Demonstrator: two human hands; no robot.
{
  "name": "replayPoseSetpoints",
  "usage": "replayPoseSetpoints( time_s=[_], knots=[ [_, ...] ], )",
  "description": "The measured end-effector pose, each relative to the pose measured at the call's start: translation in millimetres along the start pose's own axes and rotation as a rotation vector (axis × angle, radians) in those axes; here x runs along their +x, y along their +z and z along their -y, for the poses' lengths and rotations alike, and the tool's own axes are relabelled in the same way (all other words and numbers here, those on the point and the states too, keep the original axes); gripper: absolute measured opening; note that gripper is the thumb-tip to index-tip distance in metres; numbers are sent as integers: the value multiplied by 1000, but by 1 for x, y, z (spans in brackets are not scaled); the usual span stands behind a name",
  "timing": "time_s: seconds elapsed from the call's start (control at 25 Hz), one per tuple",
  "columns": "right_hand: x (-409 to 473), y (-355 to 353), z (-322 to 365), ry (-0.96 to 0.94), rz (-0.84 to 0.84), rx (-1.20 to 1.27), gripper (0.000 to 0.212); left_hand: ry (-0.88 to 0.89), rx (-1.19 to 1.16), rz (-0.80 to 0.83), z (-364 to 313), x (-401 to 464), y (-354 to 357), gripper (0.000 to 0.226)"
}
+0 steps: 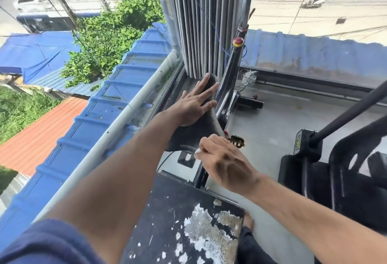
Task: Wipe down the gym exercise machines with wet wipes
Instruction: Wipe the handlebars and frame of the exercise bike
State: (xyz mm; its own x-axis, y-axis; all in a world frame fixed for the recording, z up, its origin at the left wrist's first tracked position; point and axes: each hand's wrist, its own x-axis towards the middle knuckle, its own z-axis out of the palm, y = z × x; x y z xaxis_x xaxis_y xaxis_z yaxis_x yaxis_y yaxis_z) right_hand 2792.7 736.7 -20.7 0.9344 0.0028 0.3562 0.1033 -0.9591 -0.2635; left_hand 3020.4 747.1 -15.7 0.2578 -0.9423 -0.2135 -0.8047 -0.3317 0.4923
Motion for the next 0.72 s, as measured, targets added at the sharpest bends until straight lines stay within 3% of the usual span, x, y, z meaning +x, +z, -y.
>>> replayPoseSetpoints(
  time_s=[0.12,0.24,0.36,0.52,0.72],
  knots=[
    [-29,-5,-18,-37,-23,62,22,2,-4,-25,-1,-1,-1,61],
    [-36,-8,-27,81,-52,227,25,10,-3,-39,3,-1,1,60],
    [-7,1,-13,180,-132,156,20,3,17,-37,1,-2,0,60],
    [-16,-1,-10,-58,64,-83,19,-10,37,-199,-10,-27,-5,65],
    [-28,-16,-34,-79,105,57,18,-193,9,-365,11,-92,8,66]
  ],
)
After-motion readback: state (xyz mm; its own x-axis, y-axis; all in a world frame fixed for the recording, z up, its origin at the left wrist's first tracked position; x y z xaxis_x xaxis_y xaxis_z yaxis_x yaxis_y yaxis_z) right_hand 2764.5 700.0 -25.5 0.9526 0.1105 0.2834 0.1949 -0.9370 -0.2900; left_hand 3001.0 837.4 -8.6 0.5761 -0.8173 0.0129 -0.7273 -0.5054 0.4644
